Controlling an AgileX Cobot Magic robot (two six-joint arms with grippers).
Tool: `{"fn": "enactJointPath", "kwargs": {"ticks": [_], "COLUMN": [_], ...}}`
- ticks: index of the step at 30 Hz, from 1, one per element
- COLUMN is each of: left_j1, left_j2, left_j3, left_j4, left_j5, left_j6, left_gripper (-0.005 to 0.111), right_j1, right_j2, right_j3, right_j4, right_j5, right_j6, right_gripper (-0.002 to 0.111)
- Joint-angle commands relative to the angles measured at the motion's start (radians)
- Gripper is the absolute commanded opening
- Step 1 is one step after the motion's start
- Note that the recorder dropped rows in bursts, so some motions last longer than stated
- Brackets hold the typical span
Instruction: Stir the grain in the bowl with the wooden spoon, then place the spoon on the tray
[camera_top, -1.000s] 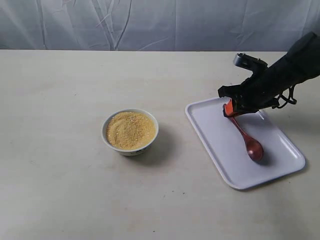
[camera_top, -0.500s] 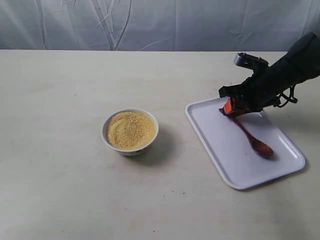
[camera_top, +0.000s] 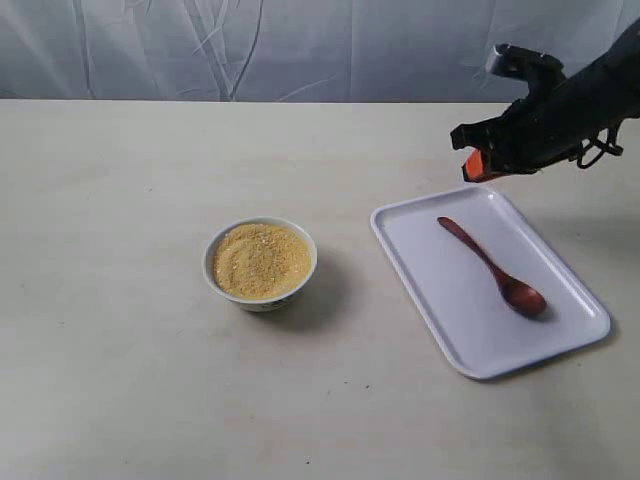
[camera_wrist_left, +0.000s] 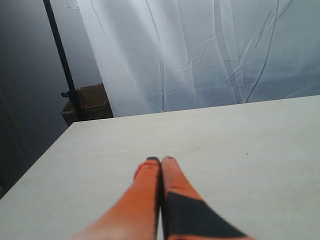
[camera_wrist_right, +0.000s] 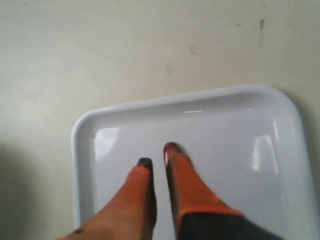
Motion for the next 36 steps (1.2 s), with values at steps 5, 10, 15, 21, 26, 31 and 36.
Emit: {"fn": "enactJointPath", "kwargs": {"ticks": [5, 10, 15, 21, 26, 31, 36], "left_j1": [-0.006, -0.006, -0.006, -0.006, -0.006, -0.006, -0.006], "left_j2": [-0.004, -0.004, -0.004, -0.004, -0.004, -0.004, -0.004], "left_j3": [0.003, 0.003, 0.003, 0.003, 0.003, 0.003, 0.003], "left_j4": [-0.001, -0.001, -0.001, -0.001, -0.001, -0.001, -0.001], "left_j5": [-0.005, -0.005, -0.005, -0.005, -0.005, -0.005, -0.005], "left_j6": [-0.002, -0.002, -0.002, -0.002, -0.002, -0.002, -0.002], "left_gripper": [0.000, 0.000, 0.000, 0.000, 0.000, 0.000, 0.000], "right_j1": [-0.002, -0.002, -0.002, -0.002, -0.002, -0.002, -0.002], "right_j2": [-0.138, -0.218, -0.346, -0.539, -0.756, -0.987, -1.232], "right_j3": [-0.002, 0.002, 0.106, 0.285, 0.417, 0.516, 0.601], "right_j4": [-0.042, -0.226, -0.363, -0.370, -0.383, -0.405, -0.424], "right_j5": [0.172, 0.226, 0.171, 0.087, 0.019, -0.050, -0.085], "right_j6": [0.079, 0.254, 0.379, 0.394, 0.394, 0.394, 0.394], "right_gripper": [0.000, 0.000, 0.000, 0.000, 0.000, 0.000, 0.000]}}
